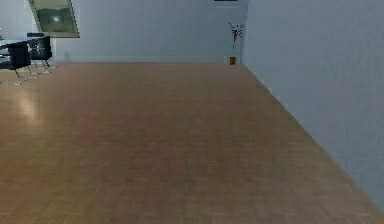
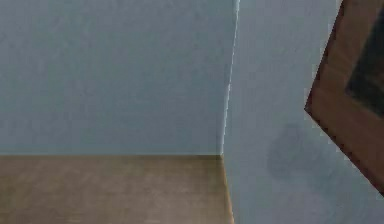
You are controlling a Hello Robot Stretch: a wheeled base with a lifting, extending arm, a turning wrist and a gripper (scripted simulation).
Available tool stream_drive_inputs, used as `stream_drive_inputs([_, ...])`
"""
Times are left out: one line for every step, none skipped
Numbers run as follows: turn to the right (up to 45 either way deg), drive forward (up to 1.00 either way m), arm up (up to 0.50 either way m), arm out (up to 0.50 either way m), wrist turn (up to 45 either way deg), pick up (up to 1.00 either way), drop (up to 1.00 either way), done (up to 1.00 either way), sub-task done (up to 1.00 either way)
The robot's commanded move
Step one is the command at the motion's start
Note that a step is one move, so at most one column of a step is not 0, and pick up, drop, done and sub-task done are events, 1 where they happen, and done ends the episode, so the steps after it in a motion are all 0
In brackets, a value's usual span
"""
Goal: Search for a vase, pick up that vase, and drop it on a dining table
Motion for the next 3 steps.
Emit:
stream_drive_inputs([0.0,0.25,0.0,0.0,0.0,0.0,0.0,0.0,0.0])
stream_drive_inputs([-45.0,0.0,0.0,0.0,0.0,0.0,0.0,0.0,0.0])
stream_drive_inputs([-27.0,0.0,0.0,0.0,0.0,0.0,0.0,0.0,0.0])
